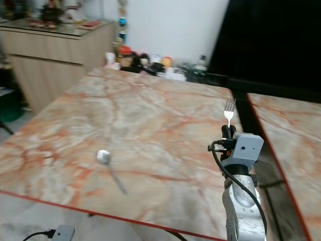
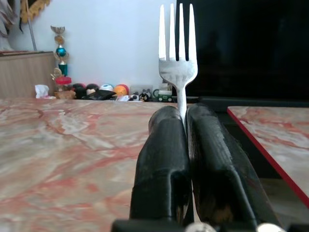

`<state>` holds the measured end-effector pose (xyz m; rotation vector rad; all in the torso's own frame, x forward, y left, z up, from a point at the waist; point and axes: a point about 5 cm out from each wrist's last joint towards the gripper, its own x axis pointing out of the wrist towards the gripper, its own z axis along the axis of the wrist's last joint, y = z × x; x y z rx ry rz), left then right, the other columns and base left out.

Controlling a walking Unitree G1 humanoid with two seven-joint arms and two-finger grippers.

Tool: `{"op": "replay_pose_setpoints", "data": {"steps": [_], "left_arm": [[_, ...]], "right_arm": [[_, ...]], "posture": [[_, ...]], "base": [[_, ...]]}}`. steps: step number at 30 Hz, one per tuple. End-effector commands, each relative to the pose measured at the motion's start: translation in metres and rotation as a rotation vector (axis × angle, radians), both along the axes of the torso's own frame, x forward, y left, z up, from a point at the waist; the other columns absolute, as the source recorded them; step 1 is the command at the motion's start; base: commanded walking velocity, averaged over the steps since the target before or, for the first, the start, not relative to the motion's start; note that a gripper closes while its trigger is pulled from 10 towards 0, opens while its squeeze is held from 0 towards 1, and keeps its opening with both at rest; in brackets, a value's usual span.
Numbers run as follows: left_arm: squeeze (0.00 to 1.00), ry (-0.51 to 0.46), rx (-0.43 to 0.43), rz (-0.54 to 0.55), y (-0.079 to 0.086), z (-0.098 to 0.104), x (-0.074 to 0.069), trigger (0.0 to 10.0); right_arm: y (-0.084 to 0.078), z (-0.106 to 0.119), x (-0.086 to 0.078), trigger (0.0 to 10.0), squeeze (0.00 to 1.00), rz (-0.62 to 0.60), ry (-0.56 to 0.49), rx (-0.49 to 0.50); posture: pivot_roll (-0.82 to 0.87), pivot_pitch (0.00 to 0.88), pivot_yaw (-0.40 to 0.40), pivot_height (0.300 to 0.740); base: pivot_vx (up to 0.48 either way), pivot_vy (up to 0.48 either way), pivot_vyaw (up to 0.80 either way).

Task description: Setting the table

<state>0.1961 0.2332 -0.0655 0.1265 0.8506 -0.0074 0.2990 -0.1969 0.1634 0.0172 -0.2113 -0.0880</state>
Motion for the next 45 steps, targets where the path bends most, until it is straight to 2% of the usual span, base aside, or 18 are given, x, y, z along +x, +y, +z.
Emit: {"op": "replay_pose_setpoints", "data": {"steps": [1,9,16,27,35,45], "left_arm": [[0.0,0.034,-0.02,0.005,-0.004,-0.007,-0.01,10.0],[0.0,0.061,-0.012,0.009,-0.002,-0.01,-0.016,10.0],[0.0,0.08,-0.01,0.018,-0.001,-0.012,-0.022,10.0],[0.0,0.09,-0.015,0.019,-0.002,-0.014,-0.025,10.0],[0.0,0.098,-0.013,0.019,-0.002,-0.015,-0.028,10.0],[0.0,0.102,-0.015,0.014,-0.005,-0.016,-0.028,10.0]], "right_arm": [[-0.003,0.002,-0.002,10.0,0.0,-0.014,-0.013,-0.004],[-0.005,0.003,-0.001,10.0,0.0,-0.034,-0.022,0.026],[-0.004,0.009,-0.003,10.0,0.0,-0.032,-0.061,-0.003],[-0.013,0.022,-0.003,10.0,0.0,-0.07,-0.109,-0.018],[-0.013,0.034,-0.005,10.0,0.0,-0.072,-0.185,-0.021],[-0.014,0.036,-0.004,10.0,0.0,-0.075,-0.187,-0.035]], "posture": [[-0.03,0.043,-0.014,0.74],[-0.03,0.051,-0.009,0.74],[-0.03,0.053,-0.012,0.74],[-0.04,0.049,-0.018,0.74],[-0.04,0.039,-0.02,0.74],[-0.05,0.04,-0.024,0.74]], "base": [[0.0,-0.48,0.0],[0.0,-0.48,-0.19],[0.0,-0.48,-0.43],[0.0,-0.48,0.0],[0.0,-0.48,-0.56],[0.0,-0.48,0.0]]}}
